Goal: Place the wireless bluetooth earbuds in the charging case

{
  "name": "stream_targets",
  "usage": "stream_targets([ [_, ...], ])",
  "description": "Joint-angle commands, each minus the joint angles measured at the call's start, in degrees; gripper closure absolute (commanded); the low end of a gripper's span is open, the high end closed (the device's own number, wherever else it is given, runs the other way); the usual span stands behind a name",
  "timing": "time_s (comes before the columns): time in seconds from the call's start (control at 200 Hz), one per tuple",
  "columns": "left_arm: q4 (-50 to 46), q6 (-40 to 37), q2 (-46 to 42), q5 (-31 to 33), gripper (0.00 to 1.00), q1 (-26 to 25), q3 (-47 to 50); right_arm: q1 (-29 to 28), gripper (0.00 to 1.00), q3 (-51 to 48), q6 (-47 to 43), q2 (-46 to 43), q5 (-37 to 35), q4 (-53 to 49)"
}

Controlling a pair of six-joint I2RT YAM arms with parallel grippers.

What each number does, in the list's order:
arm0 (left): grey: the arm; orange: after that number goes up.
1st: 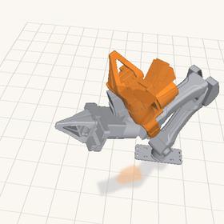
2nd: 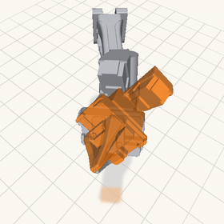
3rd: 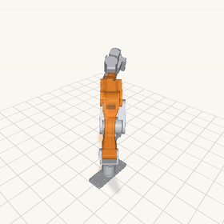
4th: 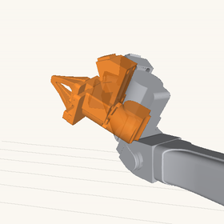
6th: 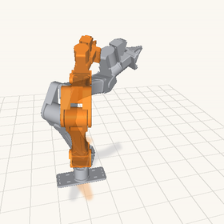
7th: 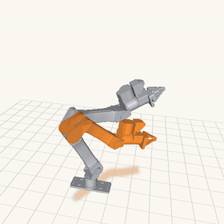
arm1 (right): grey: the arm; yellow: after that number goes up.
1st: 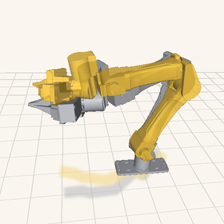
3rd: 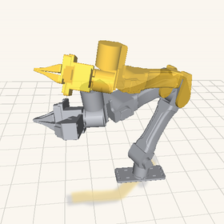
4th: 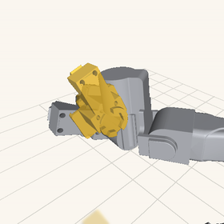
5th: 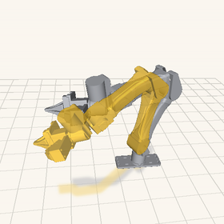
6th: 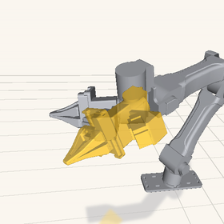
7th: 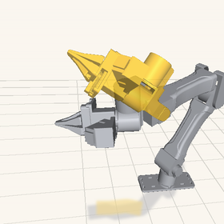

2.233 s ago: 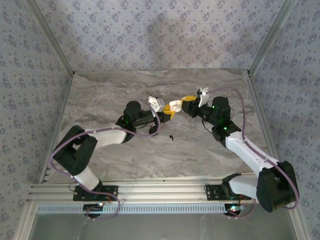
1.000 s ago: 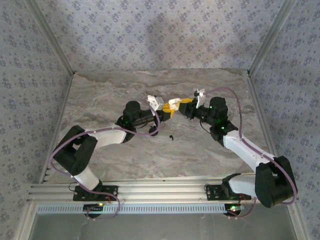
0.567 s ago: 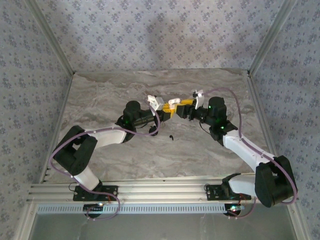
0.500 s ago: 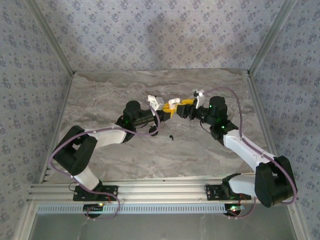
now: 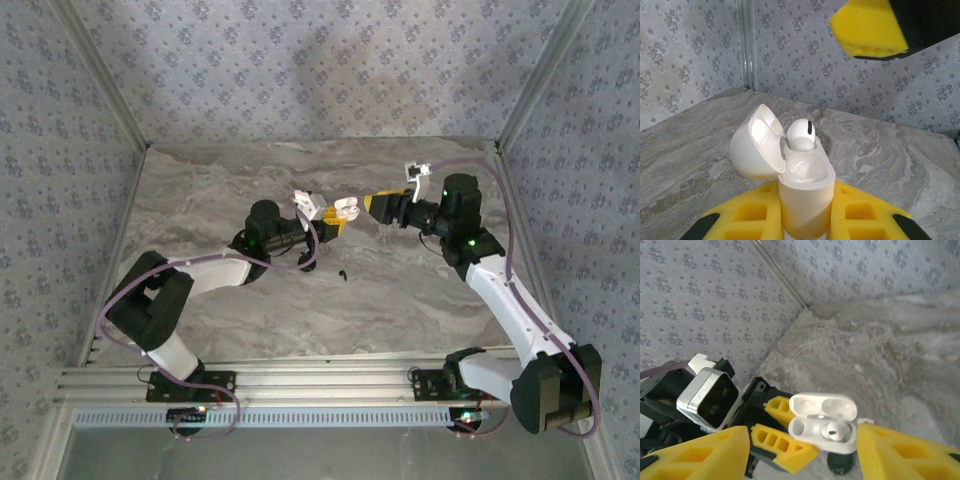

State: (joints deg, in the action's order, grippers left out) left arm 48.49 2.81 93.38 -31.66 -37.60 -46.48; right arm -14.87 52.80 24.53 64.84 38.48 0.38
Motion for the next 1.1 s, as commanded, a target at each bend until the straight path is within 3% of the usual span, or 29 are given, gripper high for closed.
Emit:
stream_targets([
  [0.0,-0.03,-0.35,-2.41,-1.1,0.91,0.41,0.55,0.45,0.44,3.66,-0.19,1.94,0.5,-12.01],
  [0.27,-6.85,5.78,-5.59,1.33,0.91,6.54,2.18,-1.14,0.48,13.94,-0.68,11.85,-6.87,-28.55],
  [0.53,-18.8,9.49,-11.99,4.6,0.91,14.54,4.93,-9.27,0.49,28.85,-8.41,28.67,-14.08,-38.34],
  [0.705,-32.97,8.78,-15.17,6.23,0.91,19.83,2.12,-12.4,0.49,39.77,-19.95,41.97,-11.92,-38.89],
  [0.914,-36.2,11.07,-17.35,6.58,0.9,25.9,2.64,-16.21,0.48,55.42,-43.56,55.95,-11.29,-48.31],
  [1.094,-38.36,11.17,-18.4,6.44,0.9,28.57,3.05,-16.59,0.45,56.2,-63.66,58.64,-7.21,-46.98],
])
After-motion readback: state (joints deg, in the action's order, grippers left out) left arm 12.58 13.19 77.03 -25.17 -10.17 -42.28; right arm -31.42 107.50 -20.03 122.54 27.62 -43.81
